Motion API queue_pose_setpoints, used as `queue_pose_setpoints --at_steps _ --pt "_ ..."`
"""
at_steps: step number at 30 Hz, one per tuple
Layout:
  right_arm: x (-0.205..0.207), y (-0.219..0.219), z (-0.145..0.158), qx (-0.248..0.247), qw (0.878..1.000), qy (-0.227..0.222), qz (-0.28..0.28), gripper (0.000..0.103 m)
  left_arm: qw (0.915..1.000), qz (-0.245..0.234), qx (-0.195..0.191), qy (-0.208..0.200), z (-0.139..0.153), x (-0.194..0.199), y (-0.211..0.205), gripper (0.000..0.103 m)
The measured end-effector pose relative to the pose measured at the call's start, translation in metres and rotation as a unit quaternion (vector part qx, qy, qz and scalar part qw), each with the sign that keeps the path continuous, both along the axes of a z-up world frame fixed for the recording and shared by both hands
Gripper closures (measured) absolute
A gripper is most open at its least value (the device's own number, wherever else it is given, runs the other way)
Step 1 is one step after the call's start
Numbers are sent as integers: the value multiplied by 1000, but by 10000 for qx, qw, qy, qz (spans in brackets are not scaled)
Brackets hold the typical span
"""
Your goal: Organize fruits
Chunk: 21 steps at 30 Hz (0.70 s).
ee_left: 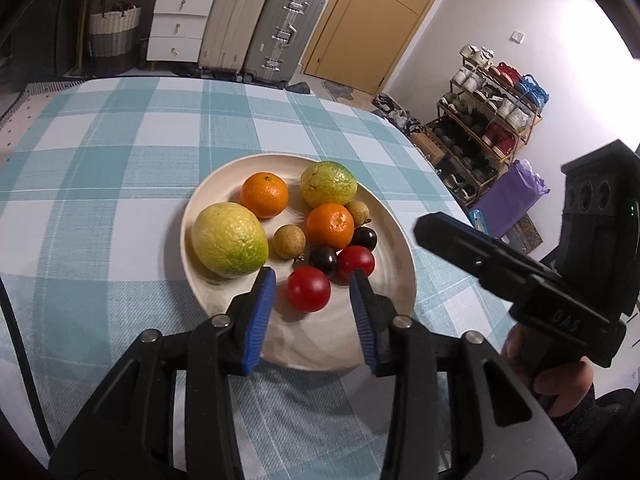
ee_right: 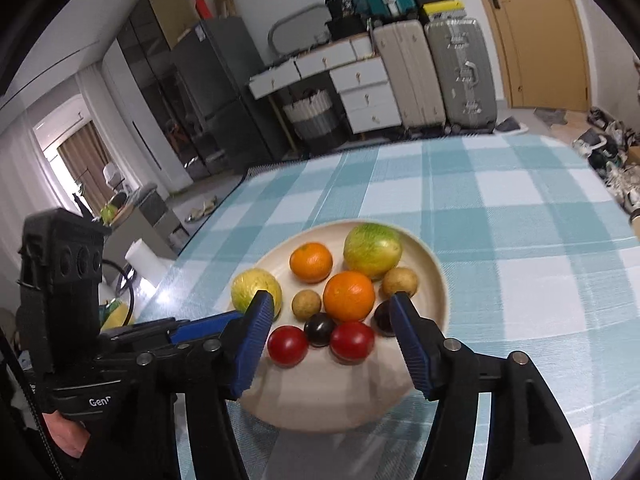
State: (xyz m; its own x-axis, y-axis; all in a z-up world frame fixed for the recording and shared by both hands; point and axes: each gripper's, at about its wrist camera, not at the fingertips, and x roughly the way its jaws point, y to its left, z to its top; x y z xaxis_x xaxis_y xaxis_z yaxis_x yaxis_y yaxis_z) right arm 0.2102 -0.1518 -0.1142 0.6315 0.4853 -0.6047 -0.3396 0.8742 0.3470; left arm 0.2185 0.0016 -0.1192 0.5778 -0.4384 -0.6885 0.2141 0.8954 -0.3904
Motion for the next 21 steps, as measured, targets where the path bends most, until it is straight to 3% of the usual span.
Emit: queue_pose_setpoints --at_steps 8,10,15,19,21 --pt "-27 -15 25 21 9988 -425 -226 31 9988 209 148 -411 28 -28 3 56" --pt "-36 -17 32 13 9977 -606 -289 21 9974 285 267 -599 37 -37 2 52" --pt "-58 -21 51 -45 9933 -1074 -423 11 9905 626 471 -1132 64 -60 3 24" --pt "-70 -23 60 -127 9906 -1249 -542 8 9808 894 719 -1574 82 -78 4 17" --pt "-76 -24 64 -157 9890 -1345 -589 6 9744 1057 935 -1751 89 -86 2 3"
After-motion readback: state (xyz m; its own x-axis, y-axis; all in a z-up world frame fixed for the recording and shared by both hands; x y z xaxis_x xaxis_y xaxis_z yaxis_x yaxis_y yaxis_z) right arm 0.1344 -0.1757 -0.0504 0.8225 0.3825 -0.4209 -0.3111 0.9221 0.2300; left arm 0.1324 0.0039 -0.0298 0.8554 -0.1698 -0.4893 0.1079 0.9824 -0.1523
